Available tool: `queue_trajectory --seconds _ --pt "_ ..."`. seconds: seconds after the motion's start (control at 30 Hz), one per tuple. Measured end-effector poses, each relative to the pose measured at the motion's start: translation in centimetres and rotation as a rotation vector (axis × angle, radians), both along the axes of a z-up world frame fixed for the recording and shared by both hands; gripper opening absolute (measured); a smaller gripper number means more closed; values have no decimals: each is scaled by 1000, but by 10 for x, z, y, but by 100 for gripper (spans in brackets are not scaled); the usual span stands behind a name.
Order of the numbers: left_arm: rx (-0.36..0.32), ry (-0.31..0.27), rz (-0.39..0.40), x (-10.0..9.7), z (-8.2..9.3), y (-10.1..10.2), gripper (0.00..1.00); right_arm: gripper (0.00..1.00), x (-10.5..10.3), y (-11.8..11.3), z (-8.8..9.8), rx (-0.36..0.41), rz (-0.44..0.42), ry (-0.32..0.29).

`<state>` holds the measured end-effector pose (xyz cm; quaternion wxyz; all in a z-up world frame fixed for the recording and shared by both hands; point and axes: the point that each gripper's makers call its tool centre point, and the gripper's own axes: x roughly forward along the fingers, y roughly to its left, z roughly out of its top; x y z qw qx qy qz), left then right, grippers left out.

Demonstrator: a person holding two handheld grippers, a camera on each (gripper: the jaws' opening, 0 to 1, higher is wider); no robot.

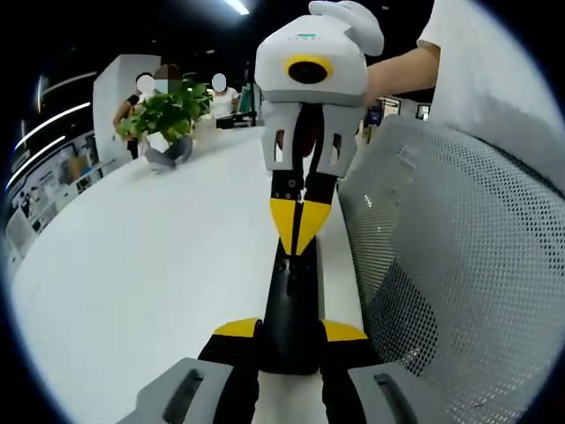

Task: Press the specified remote control buttons in sequence, fully releasing each button before pressing the next.

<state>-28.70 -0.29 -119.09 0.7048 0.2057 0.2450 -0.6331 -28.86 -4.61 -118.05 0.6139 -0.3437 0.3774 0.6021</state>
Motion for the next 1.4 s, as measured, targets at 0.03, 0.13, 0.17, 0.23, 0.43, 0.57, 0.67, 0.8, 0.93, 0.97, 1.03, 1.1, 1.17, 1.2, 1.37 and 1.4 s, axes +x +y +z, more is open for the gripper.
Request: queue_trajectory --seconds 0.03,0.13,0.17,0.23,0.43,0.57,0.67,0.8,0.93,0.97,1.03,1.1,1.17,1.2,1.37,1.4 --pt "-1 1 -2 0 0 -1 25 0 -1 -1 -1 -14 15 7" --pt "0 0 -5 -1 0 -1 25 0 -1 0 -3 -50 28 13" --pt "-1 0 -5 -1 0 -1 25 0 -1 1 -3 -79 34 17" --pt "-1 0 -5 -1 0 -1 25 0 -1 1 -4 -104 45 15" --pt "-3 1 -6 -1 0 -1 25 0 -1 -1 -3 -69 31 34" --pt "-15 13 -1 0 0 -1 25 0 -1 -3 -1 -18 -19 84" --pt "-11 6 -3 -1 0 -1 25 0 -3 -12 -3 -55 4 71" --pt "-10 6 -6 -1 0 -1 25 0 -2 -13 -2 -45 -14 75" --pt "-7 5 -6 -1 0 -1 25 0 -3 -11 -4 -100 -8 49" --pt "-6 4 -6 -1 0 -1 25 0 -3 -10 -5 -116 -6 39" --pt "-5 3 -6 -1 0 -1 25 0 -3 -10 -5 -132 -9 30" --pt "-5 3 -7 -1 0 -1 25 0 -1 -11 -5 -131 -22 27" --pt "-5 3 -6 -1 0 -1 25 0 -1 -13 -5 -108 -35 31" --pt "-5 3 -6 -1 0 -1 25 0 -1 -12 -4 -75 -58 47" --pt "-7 4 -5 -1 0 -1 25 0 -1 -15 -2 4 -97 84" --pt "-7 4 -4 -1 0 -1 25 0 -1 -15 -2 6 -94 81"
